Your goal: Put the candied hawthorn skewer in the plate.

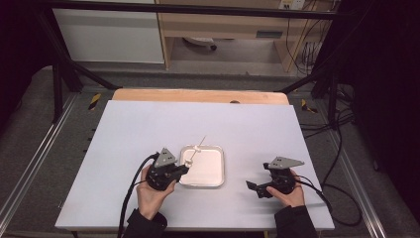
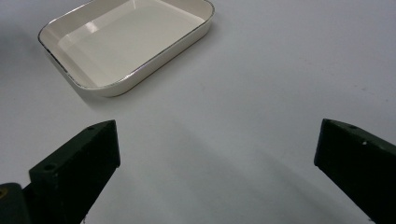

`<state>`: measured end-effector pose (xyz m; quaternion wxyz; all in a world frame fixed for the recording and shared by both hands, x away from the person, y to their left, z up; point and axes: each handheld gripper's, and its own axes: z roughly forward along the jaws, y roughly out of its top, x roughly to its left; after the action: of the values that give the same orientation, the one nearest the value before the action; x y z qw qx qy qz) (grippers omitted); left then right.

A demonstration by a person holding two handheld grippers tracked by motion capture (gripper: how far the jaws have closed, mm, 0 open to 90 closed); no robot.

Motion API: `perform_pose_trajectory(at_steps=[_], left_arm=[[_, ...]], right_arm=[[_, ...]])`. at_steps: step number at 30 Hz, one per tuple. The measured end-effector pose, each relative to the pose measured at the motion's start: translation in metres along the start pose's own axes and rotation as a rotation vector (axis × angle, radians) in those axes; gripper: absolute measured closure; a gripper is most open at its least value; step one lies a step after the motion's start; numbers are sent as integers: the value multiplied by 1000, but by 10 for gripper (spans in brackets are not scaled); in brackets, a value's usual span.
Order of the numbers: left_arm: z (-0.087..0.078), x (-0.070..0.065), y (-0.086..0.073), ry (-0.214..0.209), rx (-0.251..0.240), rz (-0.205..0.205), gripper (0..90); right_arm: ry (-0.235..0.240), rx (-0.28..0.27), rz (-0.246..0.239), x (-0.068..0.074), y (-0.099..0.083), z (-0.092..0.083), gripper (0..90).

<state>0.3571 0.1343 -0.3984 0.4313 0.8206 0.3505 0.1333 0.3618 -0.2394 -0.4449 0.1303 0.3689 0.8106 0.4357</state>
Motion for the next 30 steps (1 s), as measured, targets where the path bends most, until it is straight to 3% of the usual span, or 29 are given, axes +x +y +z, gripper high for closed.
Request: perform_pose_trajectory(at_steps=[11, 30], left_arm=[[18, 2, 13, 24, 72, 8, 885], [53, 4, 4, 62, 235, -3, 884]], right_arm=[[5, -4, 2, 0, -1, -1, 10], [12, 1, 8, -1, -3, 0, 12]])
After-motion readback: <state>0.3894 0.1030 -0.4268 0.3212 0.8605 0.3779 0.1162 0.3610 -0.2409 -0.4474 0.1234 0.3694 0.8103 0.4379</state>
